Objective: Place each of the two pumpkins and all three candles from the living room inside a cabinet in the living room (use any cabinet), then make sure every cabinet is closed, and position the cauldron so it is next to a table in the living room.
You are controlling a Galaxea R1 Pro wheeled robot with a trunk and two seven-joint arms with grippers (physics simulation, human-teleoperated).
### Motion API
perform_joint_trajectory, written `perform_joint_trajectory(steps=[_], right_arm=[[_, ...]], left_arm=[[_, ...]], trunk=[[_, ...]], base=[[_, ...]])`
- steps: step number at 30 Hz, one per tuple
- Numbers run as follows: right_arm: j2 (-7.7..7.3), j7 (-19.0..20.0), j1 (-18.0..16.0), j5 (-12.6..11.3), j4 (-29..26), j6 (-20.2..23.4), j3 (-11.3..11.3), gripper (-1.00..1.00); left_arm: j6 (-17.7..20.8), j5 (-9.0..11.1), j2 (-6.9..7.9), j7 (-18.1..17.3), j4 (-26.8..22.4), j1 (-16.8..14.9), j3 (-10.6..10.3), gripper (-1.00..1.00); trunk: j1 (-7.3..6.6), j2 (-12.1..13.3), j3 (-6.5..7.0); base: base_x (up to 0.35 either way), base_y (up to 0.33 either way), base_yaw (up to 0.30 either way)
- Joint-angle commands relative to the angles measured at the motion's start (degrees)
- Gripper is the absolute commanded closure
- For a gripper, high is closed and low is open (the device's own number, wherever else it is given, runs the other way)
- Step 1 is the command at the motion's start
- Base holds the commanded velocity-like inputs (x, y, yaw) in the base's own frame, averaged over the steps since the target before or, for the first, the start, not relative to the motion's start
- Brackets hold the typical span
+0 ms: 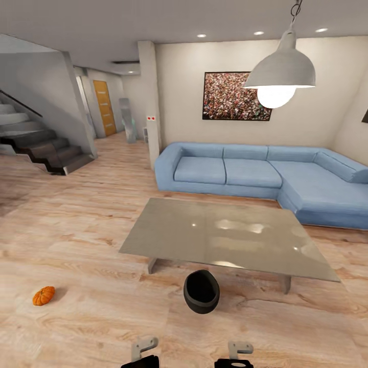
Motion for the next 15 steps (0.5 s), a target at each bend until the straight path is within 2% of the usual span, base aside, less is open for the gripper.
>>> perform_joint_trajectory(steps=[1,12,15], right_arm=[[-0.01,-0.3,0.0,-0.6,-0.1,0.2,0.5,-1.0],[-0.01,-0.3,0.0,-0.5,-0.1,0.2,0.5,-1.0],[-0.01,-0.3,0.0,-0.6,-0.1,0.2,0.5,-1.0]], left_arm=[[0.2,0.4,0.04,0.5,-0.1,-0.1,-0.3,-1.0],[0.2,0.4,0.04,0.5,0.0,-0.1,-0.3,-1.0],[0.2,0.4,0.04,0.5,0.1,-0.1,-0.3,-1.0]], trunk=[[-0.01,-0.1,-0.09],[-0.01,-0.1,-0.09],[-0.01,-0.1,-0.09]], base=[[-0.292,0.0,0.275],[-0.321,0.0,0.273],[-0.33,0.0,0.167]])
